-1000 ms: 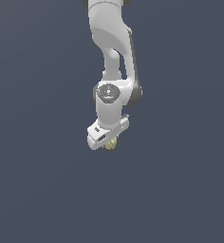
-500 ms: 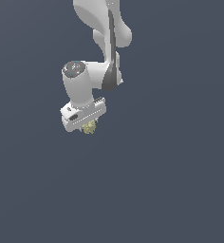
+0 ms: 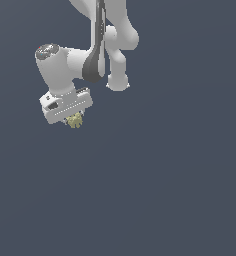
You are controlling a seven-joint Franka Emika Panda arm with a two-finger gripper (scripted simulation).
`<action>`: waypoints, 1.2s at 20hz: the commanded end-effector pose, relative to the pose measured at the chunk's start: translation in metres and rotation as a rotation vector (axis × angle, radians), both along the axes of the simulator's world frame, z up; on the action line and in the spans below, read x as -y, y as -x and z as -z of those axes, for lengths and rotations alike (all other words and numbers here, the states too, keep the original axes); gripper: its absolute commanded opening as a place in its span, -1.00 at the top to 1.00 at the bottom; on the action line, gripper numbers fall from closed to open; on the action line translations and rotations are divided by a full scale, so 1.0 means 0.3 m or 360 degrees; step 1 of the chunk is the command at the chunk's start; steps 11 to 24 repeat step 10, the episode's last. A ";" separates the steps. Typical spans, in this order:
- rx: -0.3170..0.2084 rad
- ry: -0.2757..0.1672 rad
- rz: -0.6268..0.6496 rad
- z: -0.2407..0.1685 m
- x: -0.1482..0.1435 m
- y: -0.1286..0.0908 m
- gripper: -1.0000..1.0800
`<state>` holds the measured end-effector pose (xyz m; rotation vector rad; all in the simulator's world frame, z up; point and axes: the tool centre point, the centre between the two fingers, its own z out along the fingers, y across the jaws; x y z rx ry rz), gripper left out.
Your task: Pick up the object and move it to a goal position.
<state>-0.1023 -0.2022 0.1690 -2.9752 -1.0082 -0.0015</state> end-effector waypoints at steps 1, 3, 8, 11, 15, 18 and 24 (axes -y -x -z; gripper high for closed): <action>0.0000 -0.0001 -0.0003 -0.022 0.051 0.028 1.00; 0.0000 -0.0001 -0.0004 -0.035 0.081 0.044 1.00; 0.0000 -0.0001 -0.0004 -0.054 0.127 0.066 1.00; 0.0000 -0.0001 -0.0004 -0.055 0.131 0.068 1.00; 0.0000 -0.0001 -0.0004 -0.055 0.131 0.068 1.00; 0.0000 -0.0001 -0.0004 -0.055 0.131 0.068 1.00; 0.0000 -0.0001 -0.0004 -0.055 0.131 0.068 1.00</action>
